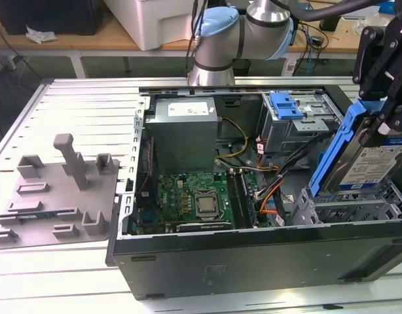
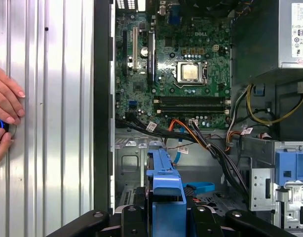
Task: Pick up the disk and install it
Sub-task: 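Insert the disk into the insertion slot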
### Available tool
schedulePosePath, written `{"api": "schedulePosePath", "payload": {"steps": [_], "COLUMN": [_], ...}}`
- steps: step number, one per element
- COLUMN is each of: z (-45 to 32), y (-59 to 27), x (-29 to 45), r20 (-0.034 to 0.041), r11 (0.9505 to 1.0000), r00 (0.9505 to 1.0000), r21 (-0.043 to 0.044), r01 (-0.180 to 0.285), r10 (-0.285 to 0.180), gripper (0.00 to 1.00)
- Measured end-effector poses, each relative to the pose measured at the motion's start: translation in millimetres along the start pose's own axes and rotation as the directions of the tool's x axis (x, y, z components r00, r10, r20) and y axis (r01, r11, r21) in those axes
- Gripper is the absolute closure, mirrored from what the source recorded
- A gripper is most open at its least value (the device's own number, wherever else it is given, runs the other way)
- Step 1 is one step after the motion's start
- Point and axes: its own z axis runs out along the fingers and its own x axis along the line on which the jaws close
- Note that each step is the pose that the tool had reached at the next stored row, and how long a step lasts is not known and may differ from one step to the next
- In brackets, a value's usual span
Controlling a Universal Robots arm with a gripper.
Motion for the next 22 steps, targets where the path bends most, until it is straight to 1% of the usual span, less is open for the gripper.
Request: {"api": "schedulePosePath", "payload": {"steps": [13,22], "z": [4.9,11.5], "y": [-0.1,-0.2], "x": [0.1,0.2], "r20": [0.0,0.0], "r11": [1.0,1.0], "r00": [1.0,1.0], "r21": [-0.0008,-0.0008], "r01": [-0.002,-0.002], "r10": [0.002,0.002], "gripper": [0.63,0.63]}}
